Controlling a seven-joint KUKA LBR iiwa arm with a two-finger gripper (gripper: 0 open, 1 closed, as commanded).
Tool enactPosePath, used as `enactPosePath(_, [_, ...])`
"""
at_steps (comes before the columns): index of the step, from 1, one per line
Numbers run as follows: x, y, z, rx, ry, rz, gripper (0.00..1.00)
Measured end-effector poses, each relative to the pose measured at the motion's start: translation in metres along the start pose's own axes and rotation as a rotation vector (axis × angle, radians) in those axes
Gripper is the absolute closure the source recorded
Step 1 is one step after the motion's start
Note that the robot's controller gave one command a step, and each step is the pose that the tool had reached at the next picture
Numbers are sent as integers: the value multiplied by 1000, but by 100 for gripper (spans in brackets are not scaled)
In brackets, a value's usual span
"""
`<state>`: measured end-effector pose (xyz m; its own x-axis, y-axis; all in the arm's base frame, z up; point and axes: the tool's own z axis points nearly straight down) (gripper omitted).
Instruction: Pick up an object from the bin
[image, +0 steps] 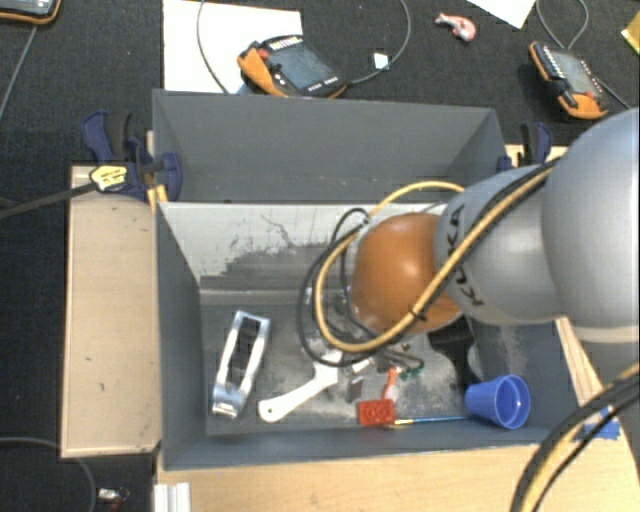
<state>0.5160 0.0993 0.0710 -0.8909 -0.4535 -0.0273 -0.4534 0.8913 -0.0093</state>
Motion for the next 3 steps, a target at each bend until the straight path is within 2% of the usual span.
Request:
enactPosePath(1, [0, 0, 0, 0, 0, 0, 100])
enactPosePath(3, [0, 0, -25, 0, -2, 3, 100])
